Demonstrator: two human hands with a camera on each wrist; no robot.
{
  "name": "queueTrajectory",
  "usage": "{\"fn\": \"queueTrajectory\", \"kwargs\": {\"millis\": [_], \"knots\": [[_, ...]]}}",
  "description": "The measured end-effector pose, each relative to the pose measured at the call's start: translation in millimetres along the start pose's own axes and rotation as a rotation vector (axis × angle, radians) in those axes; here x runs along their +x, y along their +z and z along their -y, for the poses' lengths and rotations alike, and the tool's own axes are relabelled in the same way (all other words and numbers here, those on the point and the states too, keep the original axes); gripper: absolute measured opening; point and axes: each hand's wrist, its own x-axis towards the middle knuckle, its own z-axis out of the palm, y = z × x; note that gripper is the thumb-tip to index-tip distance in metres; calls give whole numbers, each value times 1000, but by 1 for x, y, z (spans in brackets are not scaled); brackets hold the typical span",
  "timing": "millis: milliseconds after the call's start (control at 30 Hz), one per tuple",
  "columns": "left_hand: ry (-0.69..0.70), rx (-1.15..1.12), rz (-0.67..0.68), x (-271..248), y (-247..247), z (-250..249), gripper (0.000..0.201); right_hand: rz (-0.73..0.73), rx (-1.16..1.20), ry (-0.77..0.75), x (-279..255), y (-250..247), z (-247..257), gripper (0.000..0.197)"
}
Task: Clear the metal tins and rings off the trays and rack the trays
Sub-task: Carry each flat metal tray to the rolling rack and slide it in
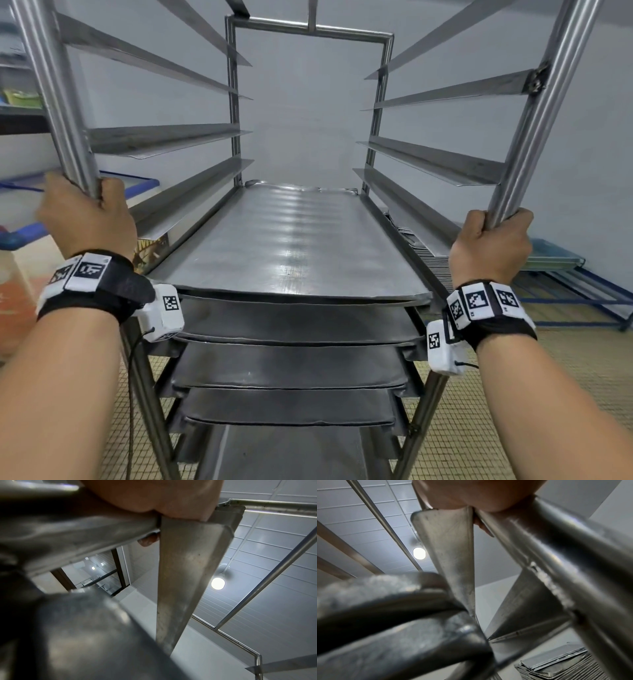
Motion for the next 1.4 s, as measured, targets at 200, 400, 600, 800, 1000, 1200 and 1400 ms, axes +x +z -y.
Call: {"fn": "queueTrajectory", "kwargs": {"millis": [200, 400, 600, 800, 1000, 1200, 1400], "knots": [[-4, -22, -16, 1, 49, -1, 15, -21, -8, 18, 27, 29, -22, 34], [-33, -32, -25, -3, 83, -2, 25, -4, -3, 10, 49, 48, -41, 31], [-23, 9, -18, -21, 103, -26, 24, 10, 6, 48, 73, 68, -62, 33], [5, 52, -61, -33, 127, -34, 44, 63, 12, 50, 104, 89, -84, 32], [-20, 111, -101, -46, 160, -55, 46, 87, -2, 33, 134, 110, -108, 33], [-30, 159, -104, -54, 195, -69, 41, 105, 30, 41, 156, 143, -129, 34], [-40, 144, -95, -50, 236, -70, 33, 113, 40, 71, 173, 176, -139, 32]]}}
